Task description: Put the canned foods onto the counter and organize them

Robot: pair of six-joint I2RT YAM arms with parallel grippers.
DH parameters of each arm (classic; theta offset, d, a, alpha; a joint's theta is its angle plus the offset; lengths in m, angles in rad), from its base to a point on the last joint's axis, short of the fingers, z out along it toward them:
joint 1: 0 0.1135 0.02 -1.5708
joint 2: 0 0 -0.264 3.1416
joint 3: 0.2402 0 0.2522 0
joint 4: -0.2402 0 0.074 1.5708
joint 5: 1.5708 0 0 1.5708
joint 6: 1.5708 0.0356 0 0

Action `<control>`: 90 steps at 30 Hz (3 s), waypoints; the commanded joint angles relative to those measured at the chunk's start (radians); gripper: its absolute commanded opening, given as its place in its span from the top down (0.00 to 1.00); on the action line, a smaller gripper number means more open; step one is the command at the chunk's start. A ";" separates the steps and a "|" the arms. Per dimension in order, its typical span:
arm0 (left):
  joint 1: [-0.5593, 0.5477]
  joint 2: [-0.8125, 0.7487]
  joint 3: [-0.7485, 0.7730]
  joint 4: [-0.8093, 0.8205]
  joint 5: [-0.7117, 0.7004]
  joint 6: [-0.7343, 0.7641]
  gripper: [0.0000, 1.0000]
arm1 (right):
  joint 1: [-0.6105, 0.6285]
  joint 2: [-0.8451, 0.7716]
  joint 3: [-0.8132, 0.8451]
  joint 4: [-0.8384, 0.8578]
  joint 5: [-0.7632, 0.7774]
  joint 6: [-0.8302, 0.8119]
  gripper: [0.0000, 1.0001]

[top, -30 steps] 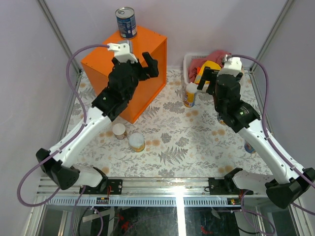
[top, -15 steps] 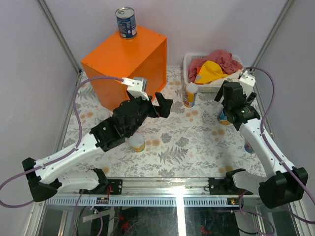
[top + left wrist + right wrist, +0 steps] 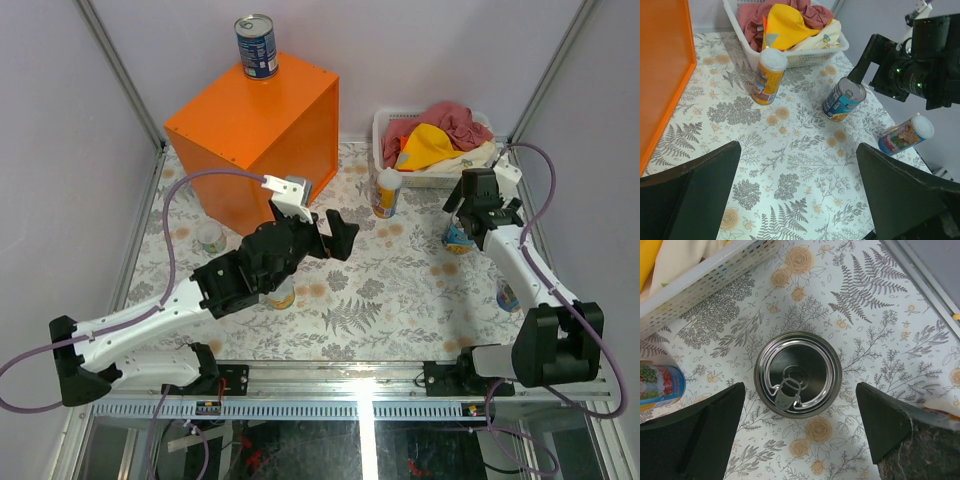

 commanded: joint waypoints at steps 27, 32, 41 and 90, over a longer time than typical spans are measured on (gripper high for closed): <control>-0.025 0.002 -0.057 0.142 -0.001 0.066 0.00 | -0.051 0.099 0.043 0.090 -0.073 0.018 0.01; -0.027 0.003 -0.063 0.150 0.006 0.063 0.00 | -0.051 0.077 0.069 0.074 -0.079 -0.010 0.01; -0.028 0.006 -0.062 0.155 0.016 0.061 0.00 | -0.051 0.055 0.078 0.044 -0.062 -0.032 0.01; -0.032 -0.003 -0.110 0.132 -0.012 0.049 0.00 | -0.080 0.175 0.024 0.056 -0.196 -0.012 0.52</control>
